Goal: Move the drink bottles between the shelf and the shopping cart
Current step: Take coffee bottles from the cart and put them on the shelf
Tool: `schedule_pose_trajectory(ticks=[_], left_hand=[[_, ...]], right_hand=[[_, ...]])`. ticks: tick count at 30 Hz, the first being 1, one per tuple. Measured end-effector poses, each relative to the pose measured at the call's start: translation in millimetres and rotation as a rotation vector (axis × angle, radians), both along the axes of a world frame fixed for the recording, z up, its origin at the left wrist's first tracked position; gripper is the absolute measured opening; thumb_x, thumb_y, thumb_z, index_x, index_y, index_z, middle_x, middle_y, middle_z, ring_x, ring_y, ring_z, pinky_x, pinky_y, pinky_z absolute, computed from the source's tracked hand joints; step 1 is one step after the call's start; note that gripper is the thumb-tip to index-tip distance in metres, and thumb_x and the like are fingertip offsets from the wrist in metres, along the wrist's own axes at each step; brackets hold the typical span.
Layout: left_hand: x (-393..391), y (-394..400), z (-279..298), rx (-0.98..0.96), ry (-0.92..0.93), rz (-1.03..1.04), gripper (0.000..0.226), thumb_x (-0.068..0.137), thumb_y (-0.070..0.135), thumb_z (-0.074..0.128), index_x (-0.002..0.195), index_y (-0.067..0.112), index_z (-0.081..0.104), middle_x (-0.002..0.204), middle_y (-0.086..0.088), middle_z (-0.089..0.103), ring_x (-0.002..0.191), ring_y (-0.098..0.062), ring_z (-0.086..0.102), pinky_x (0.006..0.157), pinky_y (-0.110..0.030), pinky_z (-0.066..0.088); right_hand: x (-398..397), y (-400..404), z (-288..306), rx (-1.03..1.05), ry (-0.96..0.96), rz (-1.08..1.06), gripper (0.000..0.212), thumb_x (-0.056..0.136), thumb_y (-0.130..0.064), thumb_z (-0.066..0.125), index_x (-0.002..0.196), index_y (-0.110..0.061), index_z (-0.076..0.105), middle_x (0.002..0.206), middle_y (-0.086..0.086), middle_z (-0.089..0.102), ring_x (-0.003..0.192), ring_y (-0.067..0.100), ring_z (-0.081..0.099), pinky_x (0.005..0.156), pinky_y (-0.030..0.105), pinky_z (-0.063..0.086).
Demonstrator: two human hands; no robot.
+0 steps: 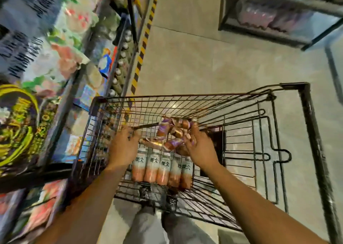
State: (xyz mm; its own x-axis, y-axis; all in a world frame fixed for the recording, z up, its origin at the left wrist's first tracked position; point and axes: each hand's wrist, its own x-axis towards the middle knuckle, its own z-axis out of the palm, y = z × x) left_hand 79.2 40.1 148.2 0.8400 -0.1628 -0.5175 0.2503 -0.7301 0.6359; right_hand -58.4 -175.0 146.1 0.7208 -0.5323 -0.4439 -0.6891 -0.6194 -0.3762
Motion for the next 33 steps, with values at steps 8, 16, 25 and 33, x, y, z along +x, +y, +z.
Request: schedule_pose_trajectory(ticks=[8, 16, 25, 33], left_hand=[[27, -29, -125, 0.014, 0.33, 0.108, 0.032, 0.09, 0.04, 0.064, 0.112, 0.016, 0.065, 0.107, -0.003, 0.068, 0.096, -0.024, 0.066, 0.081, -0.039, 0.057], [32, -59, -234, -0.066, 0.598, 0.453, 0.057, 0.084, 0.033, 0.072, 0.136, 0.012, 0.06, 0.122, -0.013, 0.07, 0.09, -0.021, 0.069, 0.072, -0.037, 0.059], [26, -83, -283, -0.001, 0.553, 0.623, 0.054, 0.088, 0.027, 0.077, 0.134, 0.012, 0.053, 0.116, -0.007, 0.07, 0.09, -0.022, 0.07, 0.076, -0.033, 0.059], [22, -87, -297, -0.035, 0.548, 0.7, 0.062, 0.084, 0.015, 0.085, 0.136, 0.011, 0.051, 0.117, -0.007, 0.067, 0.091, -0.021, 0.068, 0.07, -0.032, 0.058]], right_hand=[[30, 5, -86, 0.298, 0.025, -0.372, 0.01, 0.101, -0.024, 0.066, 0.108, -0.027, 0.06, 0.094, 0.001, 0.074, 0.074, 0.018, 0.069, 0.065, 0.029, 0.054], [56, -7, -192, 0.356, 0.025, -0.519, 0.026, 0.087, -0.03, 0.07, 0.113, -0.024, 0.068, 0.106, 0.0, 0.078, 0.098, 0.024, 0.076, 0.088, 0.05, 0.064], [114, -23, -235, -0.065, 0.225, 0.012, 0.064, 0.087, -0.021, 0.079, 0.145, -0.02, 0.052, 0.136, 0.013, 0.06, 0.122, 0.035, 0.063, 0.094, 0.053, 0.06], [111, -21, -269, -0.296, 0.261, 0.153, 0.066, 0.091, -0.022, 0.077, 0.15, -0.012, 0.047, 0.136, 0.019, 0.06, 0.122, 0.04, 0.06, 0.094, 0.05, 0.057]])
